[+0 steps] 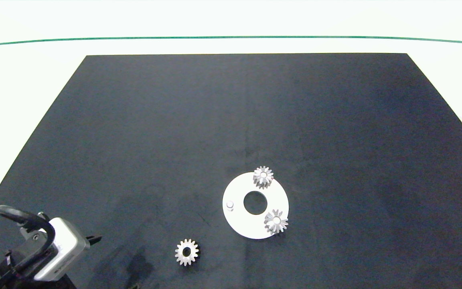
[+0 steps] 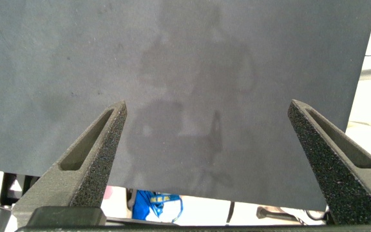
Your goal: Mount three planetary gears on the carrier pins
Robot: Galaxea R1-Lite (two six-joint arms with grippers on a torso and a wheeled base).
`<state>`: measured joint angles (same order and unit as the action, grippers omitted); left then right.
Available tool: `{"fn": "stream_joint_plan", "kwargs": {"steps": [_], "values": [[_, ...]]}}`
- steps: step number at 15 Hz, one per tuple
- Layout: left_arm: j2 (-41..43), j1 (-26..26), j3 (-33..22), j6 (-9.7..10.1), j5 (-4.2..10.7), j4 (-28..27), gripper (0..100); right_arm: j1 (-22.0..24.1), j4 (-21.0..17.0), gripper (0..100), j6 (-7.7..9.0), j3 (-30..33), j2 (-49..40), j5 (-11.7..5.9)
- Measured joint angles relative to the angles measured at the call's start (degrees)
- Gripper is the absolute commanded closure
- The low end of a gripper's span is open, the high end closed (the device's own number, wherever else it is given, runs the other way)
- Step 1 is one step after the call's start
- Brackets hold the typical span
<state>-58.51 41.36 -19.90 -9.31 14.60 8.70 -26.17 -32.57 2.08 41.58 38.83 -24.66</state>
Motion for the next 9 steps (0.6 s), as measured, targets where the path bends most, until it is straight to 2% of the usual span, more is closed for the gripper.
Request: {"fn": "stream_joint_plan", "kwargs": {"steps": [1, 3, 4, 6, 9], "values": [[-0.2, 0.3, -1.4, 0.00, 0.06, -1.9, 0, 0.0, 0.0, 0, 0.02, -0.1, 0.2, -0.06], [-0.3, 1.4, -6.1, 0.09, 0.35, -11.6, 0, 0.0, 0.0, 0, 0.00, -0.3, 0.7, -0.09], [-0.3, 2.2, -8.1, 0.17, 1.07, -14.5, 0, 0.0, 0.0, 0, 0.02, -0.4, 1.0, -0.09], [-0.4, 3.5, -9.7, 0.48, 1.90, -15.4, 0, 0.0, 0.1, 0, 0.02, -0.7, 1.4, -0.09], [-0.8, 4.9, -10.3, 0.39, 2.23, -15.3, 0, 0.0, 0.0, 0, 0.06, -1.2, 1.6, -0.11]]}}
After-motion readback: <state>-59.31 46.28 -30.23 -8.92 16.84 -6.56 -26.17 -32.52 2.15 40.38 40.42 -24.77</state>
